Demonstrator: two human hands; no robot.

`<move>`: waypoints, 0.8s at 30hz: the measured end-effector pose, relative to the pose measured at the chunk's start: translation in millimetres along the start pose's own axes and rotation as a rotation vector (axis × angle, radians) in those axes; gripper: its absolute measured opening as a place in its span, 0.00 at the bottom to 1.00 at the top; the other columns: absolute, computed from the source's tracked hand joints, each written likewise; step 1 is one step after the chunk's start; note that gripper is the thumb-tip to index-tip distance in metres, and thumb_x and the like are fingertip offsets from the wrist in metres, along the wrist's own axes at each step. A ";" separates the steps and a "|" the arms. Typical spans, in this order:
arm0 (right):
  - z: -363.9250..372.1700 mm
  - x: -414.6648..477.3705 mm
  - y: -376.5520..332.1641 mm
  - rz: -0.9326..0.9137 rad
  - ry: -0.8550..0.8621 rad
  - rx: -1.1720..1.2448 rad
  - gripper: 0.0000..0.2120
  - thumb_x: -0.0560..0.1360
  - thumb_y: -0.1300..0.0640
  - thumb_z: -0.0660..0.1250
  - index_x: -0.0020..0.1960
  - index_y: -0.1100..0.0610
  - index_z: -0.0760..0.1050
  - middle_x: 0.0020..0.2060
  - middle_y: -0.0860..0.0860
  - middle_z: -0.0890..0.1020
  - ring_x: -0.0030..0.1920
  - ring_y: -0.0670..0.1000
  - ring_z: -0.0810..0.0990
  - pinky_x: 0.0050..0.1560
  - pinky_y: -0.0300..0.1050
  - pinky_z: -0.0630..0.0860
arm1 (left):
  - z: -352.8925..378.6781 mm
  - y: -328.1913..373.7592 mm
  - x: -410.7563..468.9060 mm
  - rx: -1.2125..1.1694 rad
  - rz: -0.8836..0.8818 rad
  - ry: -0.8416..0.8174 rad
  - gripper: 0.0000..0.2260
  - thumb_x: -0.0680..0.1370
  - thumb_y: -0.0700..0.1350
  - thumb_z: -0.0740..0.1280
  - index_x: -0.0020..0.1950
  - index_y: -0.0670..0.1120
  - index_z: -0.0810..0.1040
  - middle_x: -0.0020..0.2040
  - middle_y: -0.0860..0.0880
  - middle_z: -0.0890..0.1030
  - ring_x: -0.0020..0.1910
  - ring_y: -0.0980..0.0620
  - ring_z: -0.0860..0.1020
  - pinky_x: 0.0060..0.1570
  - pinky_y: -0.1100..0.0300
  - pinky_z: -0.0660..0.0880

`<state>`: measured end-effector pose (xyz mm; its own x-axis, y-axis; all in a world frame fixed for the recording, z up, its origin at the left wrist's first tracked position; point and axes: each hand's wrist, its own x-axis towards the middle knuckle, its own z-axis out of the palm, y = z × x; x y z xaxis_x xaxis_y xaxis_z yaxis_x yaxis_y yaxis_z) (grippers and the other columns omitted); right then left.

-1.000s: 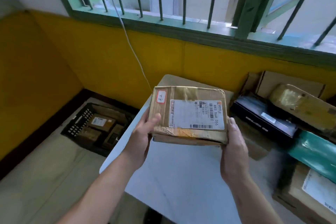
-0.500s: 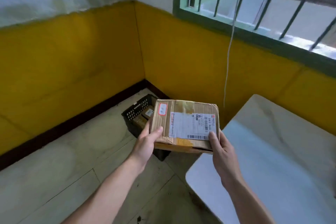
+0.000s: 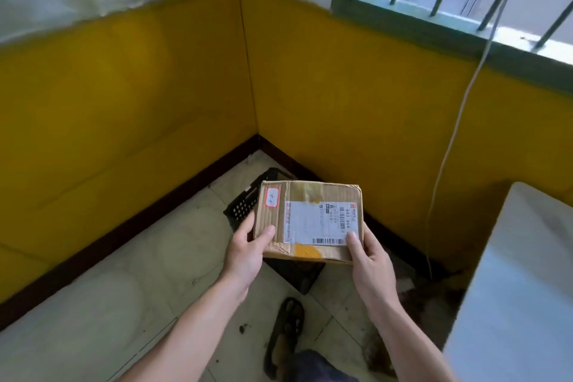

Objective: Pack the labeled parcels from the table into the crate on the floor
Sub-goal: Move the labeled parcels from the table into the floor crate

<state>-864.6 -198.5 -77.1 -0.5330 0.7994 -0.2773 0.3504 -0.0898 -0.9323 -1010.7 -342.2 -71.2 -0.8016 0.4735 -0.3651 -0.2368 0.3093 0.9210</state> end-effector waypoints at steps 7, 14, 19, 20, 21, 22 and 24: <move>90.0 123.7 19.7 0.183 0.027 0.105 0.17 0.79 0.42 0.62 0.67 0.35 0.70 0.44 0.33 0.84 0.52 0.39 0.81 0.50 0.41 0.77 | -24.4 1.1 148.1 0.156 -0.126 0.013 0.21 0.80 0.48 0.67 0.72 0.58 0.71 0.55 0.58 0.83 0.51 0.66 0.79 0.46 0.70 0.70; 158.3 205.4 28.5 0.349 0.099 0.064 0.22 0.79 0.41 0.61 0.72 0.42 0.68 0.62 0.45 0.80 0.63 0.48 0.77 0.65 0.56 0.73 | -42.7 -2.2 268.1 0.236 -0.249 -0.033 0.22 0.80 0.45 0.67 0.70 0.64 0.70 0.49 0.67 0.80 0.47 0.72 0.76 0.41 0.74 0.66; 197.6 251.8 37.8 0.502 0.215 0.078 0.24 0.78 0.44 0.64 0.73 0.46 0.67 0.59 0.45 0.81 0.59 0.49 0.79 0.64 0.53 0.75 | -44.9 -17.6 349.5 0.208 -0.345 -0.139 0.21 0.79 0.39 0.67 0.66 0.60 0.72 0.48 0.68 0.82 0.46 0.71 0.79 0.37 0.76 0.73; 206.7 261.9 41.3 0.525 0.239 0.087 0.23 0.78 0.46 0.65 0.72 0.46 0.68 0.59 0.44 0.80 0.59 0.49 0.79 0.63 0.52 0.74 | -45.1 -20.9 364.8 0.185 -0.370 -0.162 0.20 0.79 0.38 0.67 0.65 0.58 0.73 0.49 0.66 0.82 0.48 0.69 0.79 0.39 0.76 0.74; 217.0 272.5 45.4 0.550 0.268 0.103 0.21 0.78 0.47 0.66 0.70 0.45 0.69 0.59 0.44 0.79 0.59 0.49 0.78 0.62 0.51 0.74 | -45.2 -25.1 380.3 0.158 -0.404 -0.185 0.20 0.78 0.37 0.67 0.66 0.55 0.73 0.53 0.62 0.82 0.52 0.65 0.80 0.45 0.72 0.76; 227.3 283.1 51.9 0.573 0.297 0.122 0.17 0.78 0.49 0.67 0.66 0.43 0.72 0.59 0.44 0.79 0.58 0.48 0.78 0.61 0.49 0.75 | -45.2 -29.2 395.0 0.131 -0.445 -0.211 0.20 0.78 0.38 0.67 0.68 0.53 0.73 0.59 0.55 0.82 0.58 0.57 0.79 0.55 0.63 0.77; 248.1 304.2 67.6 0.606 0.322 0.186 0.10 0.77 0.52 0.68 0.55 0.40 0.75 0.56 0.44 0.81 0.54 0.45 0.79 0.53 0.43 0.75 | -45.1 -42.1 424.4 0.114 -0.514 -0.257 0.22 0.79 0.41 0.67 0.72 0.55 0.71 0.65 0.50 0.78 0.65 0.49 0.75 0.68 0.46 0.70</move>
<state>-1194.1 -108.7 -282.1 -0.0212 0.7099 -0.7040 0.3606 -0.6514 -0.6676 -1365.7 -191.5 -258.8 -0.4376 0.4195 -0.7953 -0.4880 0.6321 0.6019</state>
